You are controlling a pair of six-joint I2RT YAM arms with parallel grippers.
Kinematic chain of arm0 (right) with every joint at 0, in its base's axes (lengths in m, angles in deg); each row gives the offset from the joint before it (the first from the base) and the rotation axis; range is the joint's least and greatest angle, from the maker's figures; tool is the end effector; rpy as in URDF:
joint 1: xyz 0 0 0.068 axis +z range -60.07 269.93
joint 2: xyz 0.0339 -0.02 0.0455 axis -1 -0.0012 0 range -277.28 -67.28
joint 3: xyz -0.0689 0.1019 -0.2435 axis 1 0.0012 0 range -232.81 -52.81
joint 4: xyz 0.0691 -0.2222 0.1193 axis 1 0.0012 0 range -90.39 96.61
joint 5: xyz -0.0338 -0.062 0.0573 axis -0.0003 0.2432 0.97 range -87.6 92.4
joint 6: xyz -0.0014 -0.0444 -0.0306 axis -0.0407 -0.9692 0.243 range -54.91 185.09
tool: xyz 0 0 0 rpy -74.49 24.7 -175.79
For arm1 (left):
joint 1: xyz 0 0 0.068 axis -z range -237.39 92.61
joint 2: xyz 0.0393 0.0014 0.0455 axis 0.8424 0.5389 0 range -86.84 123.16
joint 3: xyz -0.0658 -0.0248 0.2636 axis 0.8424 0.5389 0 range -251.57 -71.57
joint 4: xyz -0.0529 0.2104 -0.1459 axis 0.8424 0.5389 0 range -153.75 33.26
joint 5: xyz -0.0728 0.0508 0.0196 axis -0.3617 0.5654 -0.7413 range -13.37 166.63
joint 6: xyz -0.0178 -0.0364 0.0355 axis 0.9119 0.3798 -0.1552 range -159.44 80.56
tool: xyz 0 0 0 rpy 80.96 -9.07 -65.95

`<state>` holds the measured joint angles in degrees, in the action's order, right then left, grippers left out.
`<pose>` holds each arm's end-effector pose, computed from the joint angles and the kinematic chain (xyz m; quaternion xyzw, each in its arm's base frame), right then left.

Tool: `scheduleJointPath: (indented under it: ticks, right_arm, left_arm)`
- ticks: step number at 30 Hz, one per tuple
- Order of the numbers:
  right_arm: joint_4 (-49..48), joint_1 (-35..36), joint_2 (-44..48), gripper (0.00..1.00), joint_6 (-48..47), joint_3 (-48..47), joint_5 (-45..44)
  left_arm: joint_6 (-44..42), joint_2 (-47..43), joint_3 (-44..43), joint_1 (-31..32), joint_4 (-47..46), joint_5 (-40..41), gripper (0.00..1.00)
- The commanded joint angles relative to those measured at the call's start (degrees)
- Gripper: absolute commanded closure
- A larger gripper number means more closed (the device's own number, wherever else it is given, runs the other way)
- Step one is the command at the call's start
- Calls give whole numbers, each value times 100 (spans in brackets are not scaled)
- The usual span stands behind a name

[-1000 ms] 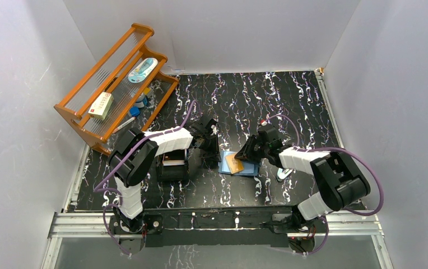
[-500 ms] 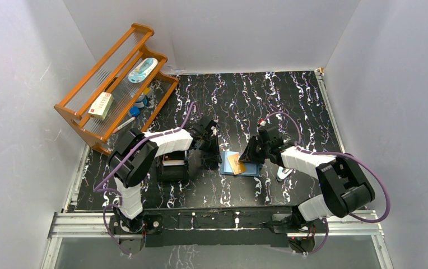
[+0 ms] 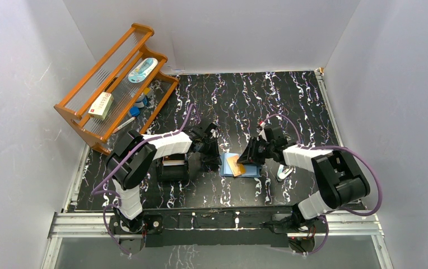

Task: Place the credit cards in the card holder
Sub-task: Insert the credit card into the card holder.

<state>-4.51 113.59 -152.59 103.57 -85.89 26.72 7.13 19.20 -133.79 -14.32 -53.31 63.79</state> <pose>0.2387 0.1207 0.1404 0.0431 0.9151 0.3489 0.1977 0.2683 -0.2617 0.1527 0.0054 0.9464 -0.2905 0.1413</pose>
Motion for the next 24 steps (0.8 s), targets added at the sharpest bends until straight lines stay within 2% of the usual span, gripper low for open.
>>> scheduleJointPath:
  ticks: [1,11,24]
  right_arm:
    - [-386,-189,-114,63,-164,91,644]
    - [-1337,-528,-405,69,148,364,1578]
    - [-1624,-626,-633,69,73,330,1897]
  left_arm:
    - [-68,42,223,158,518,216,95]
    - [-95,76,235,175,494,231,95]
    - [-99,177,247,193,433,240,98]
